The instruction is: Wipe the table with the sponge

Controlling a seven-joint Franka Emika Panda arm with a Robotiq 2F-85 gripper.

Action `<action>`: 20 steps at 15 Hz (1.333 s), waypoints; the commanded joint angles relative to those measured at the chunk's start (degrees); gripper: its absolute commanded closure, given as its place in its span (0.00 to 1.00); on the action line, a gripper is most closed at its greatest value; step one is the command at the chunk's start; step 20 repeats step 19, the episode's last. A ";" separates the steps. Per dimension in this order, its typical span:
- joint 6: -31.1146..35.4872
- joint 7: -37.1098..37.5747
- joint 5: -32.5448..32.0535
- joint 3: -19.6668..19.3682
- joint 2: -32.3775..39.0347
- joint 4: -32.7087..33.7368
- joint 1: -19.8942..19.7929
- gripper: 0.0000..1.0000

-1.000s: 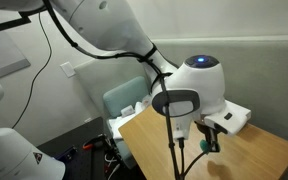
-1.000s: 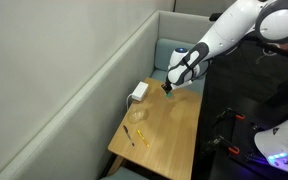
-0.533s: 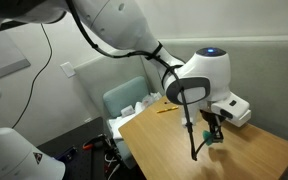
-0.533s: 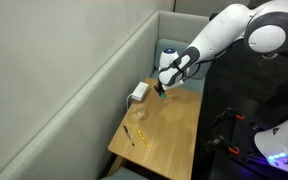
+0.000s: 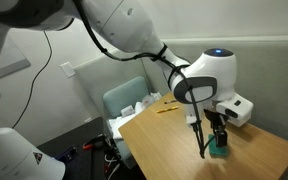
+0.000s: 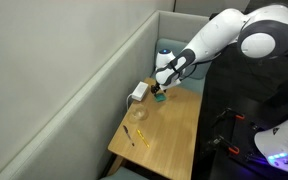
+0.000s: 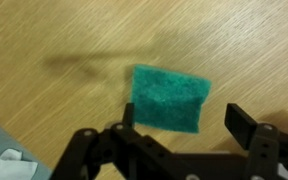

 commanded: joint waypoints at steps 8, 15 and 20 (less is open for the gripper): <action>2.51 0.92 -3.55 -1.91 -7.24 -10.56 4.02 0.00; 15.79 0.71 -7.20 -5.25 -20.30 -28.08 7.13 0.00; 19.29 0.95 -8.16 -6.64 -25.17 -33.23 8.05 0.00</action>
